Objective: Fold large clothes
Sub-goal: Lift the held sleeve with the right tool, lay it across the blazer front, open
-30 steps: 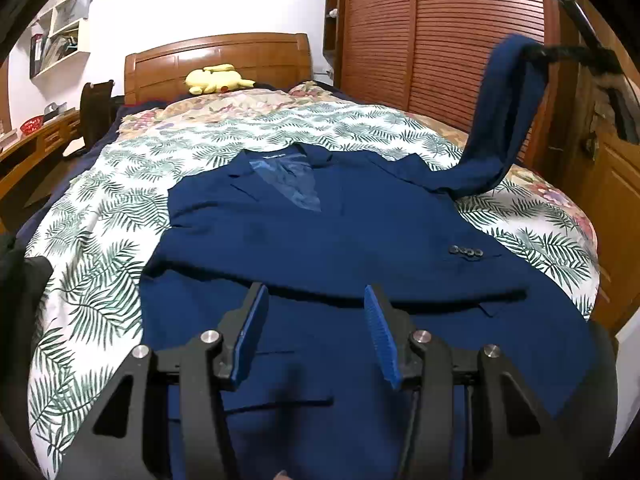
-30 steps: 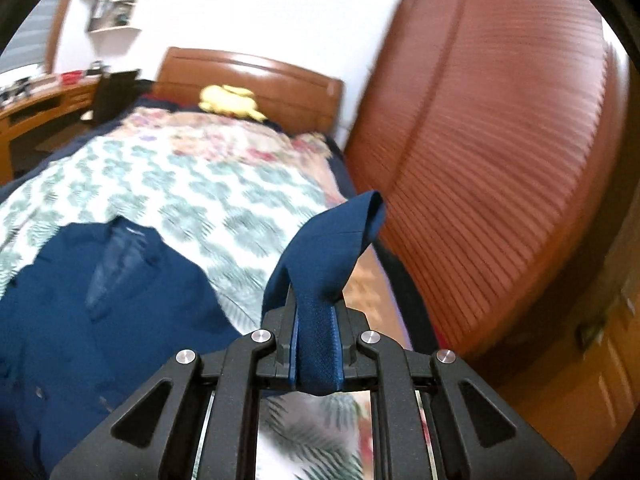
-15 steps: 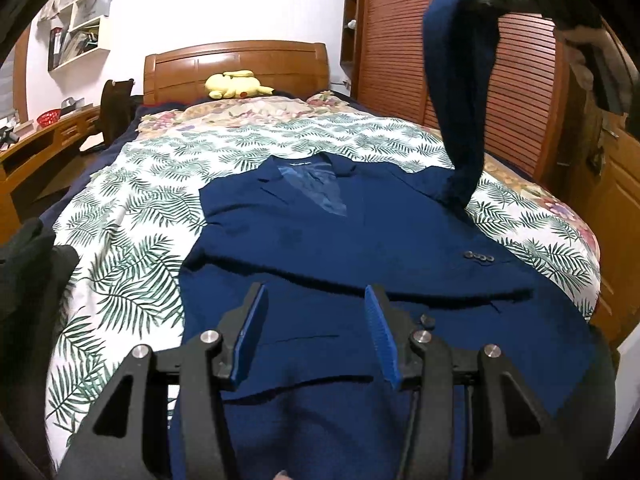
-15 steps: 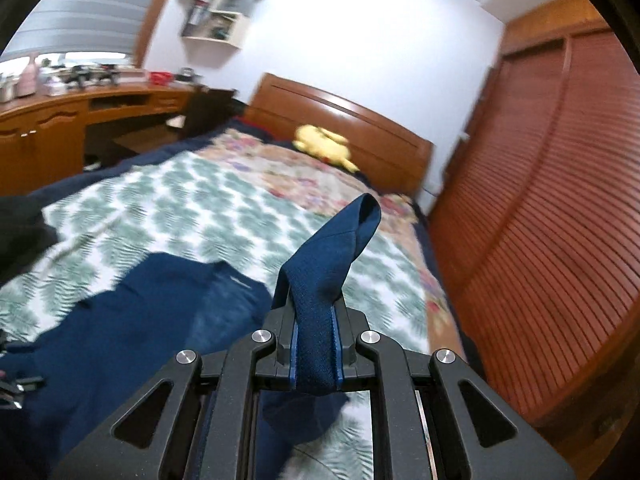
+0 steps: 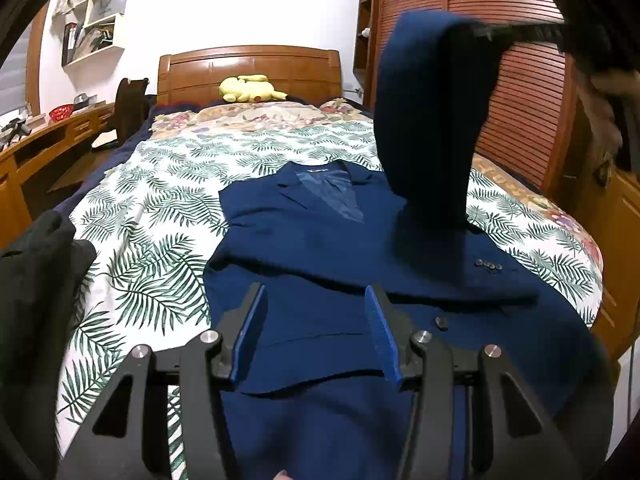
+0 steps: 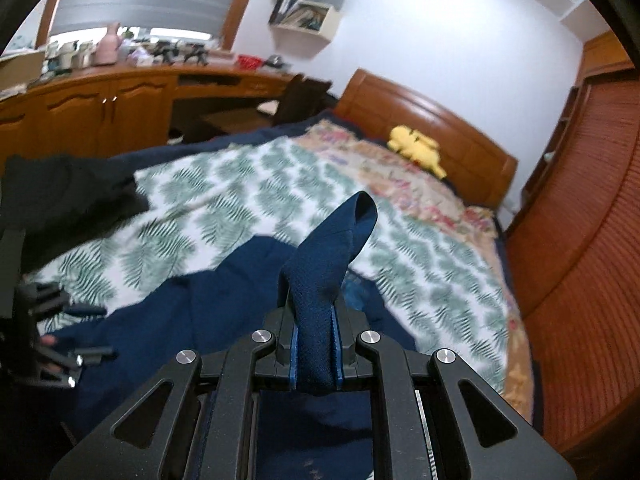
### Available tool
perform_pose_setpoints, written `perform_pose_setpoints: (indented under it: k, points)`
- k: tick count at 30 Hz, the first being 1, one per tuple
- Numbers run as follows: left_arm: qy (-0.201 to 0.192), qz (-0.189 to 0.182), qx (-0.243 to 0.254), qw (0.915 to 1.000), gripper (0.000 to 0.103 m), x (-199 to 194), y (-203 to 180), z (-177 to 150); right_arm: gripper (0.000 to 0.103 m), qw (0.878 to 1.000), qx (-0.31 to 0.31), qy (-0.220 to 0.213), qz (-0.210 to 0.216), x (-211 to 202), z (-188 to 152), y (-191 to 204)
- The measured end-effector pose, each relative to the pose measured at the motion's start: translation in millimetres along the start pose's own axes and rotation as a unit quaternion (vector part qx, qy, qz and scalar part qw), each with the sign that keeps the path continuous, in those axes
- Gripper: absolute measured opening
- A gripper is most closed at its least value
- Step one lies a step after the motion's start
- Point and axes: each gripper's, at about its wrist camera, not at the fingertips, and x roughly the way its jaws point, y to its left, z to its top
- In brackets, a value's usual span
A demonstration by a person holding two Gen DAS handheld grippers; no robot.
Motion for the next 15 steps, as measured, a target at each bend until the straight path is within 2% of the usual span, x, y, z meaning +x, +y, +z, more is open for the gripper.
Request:
perform_pose_setpoints:
  k: [5,15]
  points:
    - [-0.004,0.002,-0.007,1.0,0.05,-3,6,1,0.01,0.999,0.001,0.027,0.024,6,-18,14]
    - [-0.011,0.01,-0.024,0.9996,0.05,-9,20,1,0.011,0.996,0.012,0.048,0.076,10,-34,35]
